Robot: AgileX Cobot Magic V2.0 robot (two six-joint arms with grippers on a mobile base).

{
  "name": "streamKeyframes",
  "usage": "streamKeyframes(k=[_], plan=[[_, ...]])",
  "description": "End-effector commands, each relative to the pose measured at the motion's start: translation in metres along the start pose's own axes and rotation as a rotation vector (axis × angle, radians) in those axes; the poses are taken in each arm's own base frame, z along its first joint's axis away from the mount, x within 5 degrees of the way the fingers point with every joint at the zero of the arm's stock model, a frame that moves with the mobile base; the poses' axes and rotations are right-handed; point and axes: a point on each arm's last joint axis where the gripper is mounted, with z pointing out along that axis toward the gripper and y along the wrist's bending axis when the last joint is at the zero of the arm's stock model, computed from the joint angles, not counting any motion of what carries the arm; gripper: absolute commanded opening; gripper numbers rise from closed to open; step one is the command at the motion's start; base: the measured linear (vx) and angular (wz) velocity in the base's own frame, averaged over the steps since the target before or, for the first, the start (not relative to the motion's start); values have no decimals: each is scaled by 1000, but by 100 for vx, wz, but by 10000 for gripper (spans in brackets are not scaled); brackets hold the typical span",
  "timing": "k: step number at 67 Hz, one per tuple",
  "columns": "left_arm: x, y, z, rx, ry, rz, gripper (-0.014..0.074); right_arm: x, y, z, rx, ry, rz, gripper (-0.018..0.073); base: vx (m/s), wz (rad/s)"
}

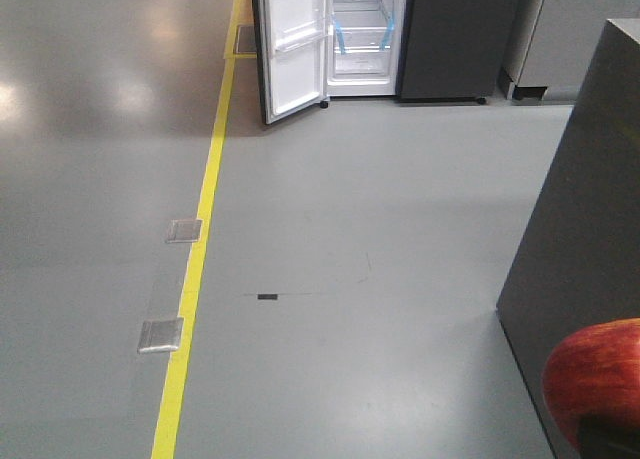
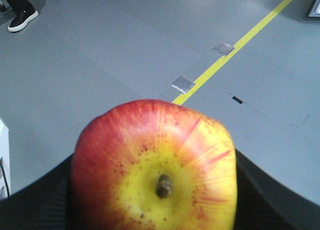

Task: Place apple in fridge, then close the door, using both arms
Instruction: 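Drive toward the open white refrigerator holding the apple in the right gripper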

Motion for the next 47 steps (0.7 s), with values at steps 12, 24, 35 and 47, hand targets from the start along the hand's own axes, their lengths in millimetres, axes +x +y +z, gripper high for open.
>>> streamKeyframes(k=[12,24,35,47], plan=[[2,1,0,-1,-64,-14,-6,-12,0,-5,4,-86,4,224,31,5],[2,1,0,-1,-64,-14,-6,-12,0,-5,4,-86,4,224,32,-1],[2,1,0,-1,-64,-14,-6,-12,0,-5,4,-86,4,224,33,-2],[2,1,0,-1,-64,-14,-6,-12,0,-5,4,-86,4,224,33,-2]])
